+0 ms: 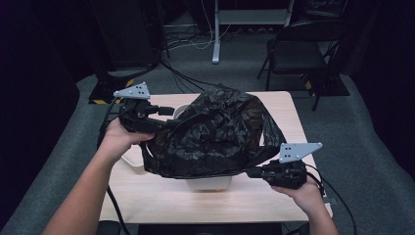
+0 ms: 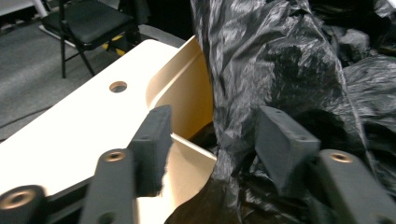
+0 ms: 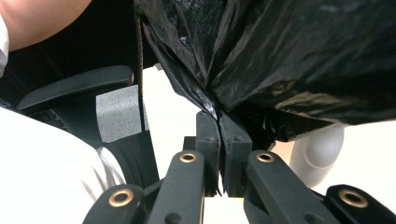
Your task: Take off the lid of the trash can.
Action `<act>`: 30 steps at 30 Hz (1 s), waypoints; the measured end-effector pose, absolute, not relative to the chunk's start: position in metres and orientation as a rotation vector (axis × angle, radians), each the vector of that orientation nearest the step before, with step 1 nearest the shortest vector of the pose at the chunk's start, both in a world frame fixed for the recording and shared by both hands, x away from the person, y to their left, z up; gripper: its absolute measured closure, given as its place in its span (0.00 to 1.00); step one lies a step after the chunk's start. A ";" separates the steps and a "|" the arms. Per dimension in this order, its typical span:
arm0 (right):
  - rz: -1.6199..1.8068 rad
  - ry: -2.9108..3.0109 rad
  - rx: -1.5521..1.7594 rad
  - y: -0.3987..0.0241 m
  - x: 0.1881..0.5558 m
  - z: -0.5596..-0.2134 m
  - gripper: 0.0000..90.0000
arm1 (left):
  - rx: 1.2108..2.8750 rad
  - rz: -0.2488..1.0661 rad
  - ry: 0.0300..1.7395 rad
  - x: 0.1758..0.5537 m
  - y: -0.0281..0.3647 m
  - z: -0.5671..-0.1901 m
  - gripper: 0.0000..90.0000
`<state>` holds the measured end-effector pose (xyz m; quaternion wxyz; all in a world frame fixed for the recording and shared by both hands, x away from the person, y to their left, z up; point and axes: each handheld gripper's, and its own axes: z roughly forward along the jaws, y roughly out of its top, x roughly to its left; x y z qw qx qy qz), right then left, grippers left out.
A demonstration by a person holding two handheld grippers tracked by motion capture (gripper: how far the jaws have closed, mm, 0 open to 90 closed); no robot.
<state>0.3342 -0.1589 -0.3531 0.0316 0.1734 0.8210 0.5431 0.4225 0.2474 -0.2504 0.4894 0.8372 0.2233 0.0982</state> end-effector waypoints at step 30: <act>1.699 2.527 0.544 -0.161 0.337 -0.358 0.98 | 2.033 0.384 0.649 0.465 0.258 -0.244 1.00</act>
